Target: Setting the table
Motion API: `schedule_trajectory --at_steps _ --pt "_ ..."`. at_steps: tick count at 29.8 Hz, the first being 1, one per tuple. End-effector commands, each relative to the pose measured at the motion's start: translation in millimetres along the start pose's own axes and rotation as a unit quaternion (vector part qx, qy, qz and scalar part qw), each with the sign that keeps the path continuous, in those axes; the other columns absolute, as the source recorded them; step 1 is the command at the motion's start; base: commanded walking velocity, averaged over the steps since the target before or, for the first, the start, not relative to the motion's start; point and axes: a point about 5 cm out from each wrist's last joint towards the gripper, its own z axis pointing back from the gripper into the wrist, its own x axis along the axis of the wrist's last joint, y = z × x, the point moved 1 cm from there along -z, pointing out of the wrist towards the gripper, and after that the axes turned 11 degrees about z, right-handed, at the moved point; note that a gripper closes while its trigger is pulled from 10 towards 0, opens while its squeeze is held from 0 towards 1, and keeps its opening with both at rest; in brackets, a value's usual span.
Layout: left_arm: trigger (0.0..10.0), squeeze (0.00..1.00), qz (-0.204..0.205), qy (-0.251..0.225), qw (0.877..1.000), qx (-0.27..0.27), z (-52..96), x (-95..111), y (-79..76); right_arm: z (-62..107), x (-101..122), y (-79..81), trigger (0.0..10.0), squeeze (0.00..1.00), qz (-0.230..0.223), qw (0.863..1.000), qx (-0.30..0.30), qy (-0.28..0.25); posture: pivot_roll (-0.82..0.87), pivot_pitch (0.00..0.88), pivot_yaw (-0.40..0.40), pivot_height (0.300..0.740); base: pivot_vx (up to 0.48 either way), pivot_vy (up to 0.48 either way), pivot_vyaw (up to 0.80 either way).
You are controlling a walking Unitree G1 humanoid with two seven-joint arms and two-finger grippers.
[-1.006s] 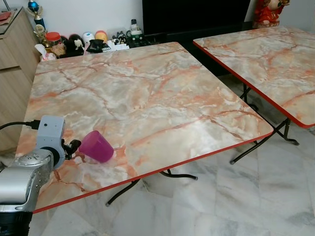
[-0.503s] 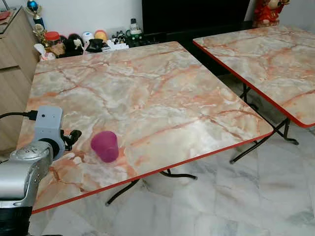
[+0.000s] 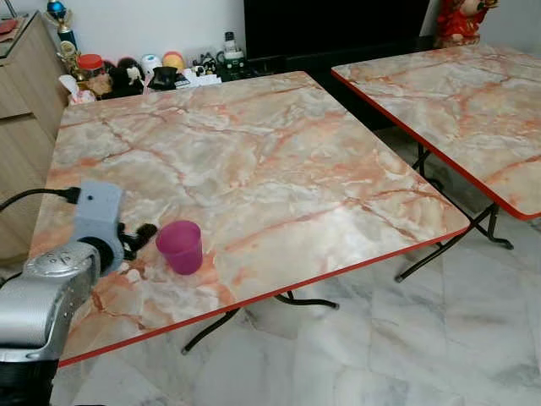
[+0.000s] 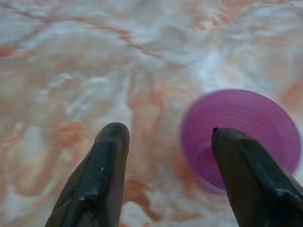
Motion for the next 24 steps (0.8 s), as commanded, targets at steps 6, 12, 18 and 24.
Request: schedule_trajectory --at_steps 6,12,18,24 --pt "10.0 0.00 0.012 0.011 1.000 -0.009 -4.4 -3 -7.0 0.7 -4 3.3 10.0 0.00 0.003 1.000 0.005 0.007 0.14 0.074 0.030 0.740 0.000 0.000 0.00" --pt "10.0 0.00 0.018 0.021 1.000 -0.005 -10.4 -10 -10.5 0.7 -4 4.3 10.0 0.00 0.004 1.000 0.005 0.007 0.13 0.061 0.032 0.740 0.000 0.000 0.00" --pt "10.0 0.00 0.022 0.008 1.000 0.014 -15.4 -2 -5.9 0.9 -5 4.9 10.0 0.00 0.004 1.000 0.005 0.008 0.13 0.053 0.036 0.740 0.000 0.000 0.00" --pt "10.0 0.00 0.021 0.004 1.000 0.021 -17.8 6 -1.3 1.0 -6 5.4 10.0 0.00 0.003 1.000 0.006 0.009 0.12 0.050 0.040 0.740 0.000 0.000 0.00"
